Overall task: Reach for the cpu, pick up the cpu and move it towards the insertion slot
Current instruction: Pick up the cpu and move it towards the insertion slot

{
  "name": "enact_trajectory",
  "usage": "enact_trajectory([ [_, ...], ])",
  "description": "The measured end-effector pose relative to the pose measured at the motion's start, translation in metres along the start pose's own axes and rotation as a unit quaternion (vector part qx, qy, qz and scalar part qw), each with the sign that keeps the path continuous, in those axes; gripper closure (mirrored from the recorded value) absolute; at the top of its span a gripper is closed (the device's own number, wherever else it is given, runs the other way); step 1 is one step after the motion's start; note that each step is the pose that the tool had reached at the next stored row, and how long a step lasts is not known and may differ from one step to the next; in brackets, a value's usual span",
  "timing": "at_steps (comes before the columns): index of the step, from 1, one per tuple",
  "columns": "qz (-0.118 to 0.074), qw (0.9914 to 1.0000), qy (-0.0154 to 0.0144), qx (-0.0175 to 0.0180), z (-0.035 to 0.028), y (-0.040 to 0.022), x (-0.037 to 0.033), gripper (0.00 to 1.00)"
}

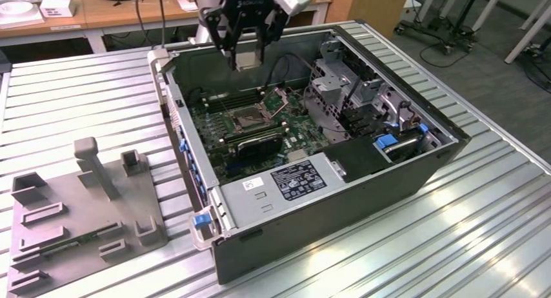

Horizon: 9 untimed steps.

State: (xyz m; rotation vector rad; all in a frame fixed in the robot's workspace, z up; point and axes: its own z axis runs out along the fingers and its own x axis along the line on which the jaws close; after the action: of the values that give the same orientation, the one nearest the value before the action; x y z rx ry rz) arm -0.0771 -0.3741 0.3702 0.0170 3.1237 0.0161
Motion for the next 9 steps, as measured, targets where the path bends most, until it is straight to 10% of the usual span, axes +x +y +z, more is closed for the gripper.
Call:
enact_trajectory([
  [9, 0.0, 1.0, 0.0, 0.0, 0.0006, 0.0057, -0.0084, 0.45],
])
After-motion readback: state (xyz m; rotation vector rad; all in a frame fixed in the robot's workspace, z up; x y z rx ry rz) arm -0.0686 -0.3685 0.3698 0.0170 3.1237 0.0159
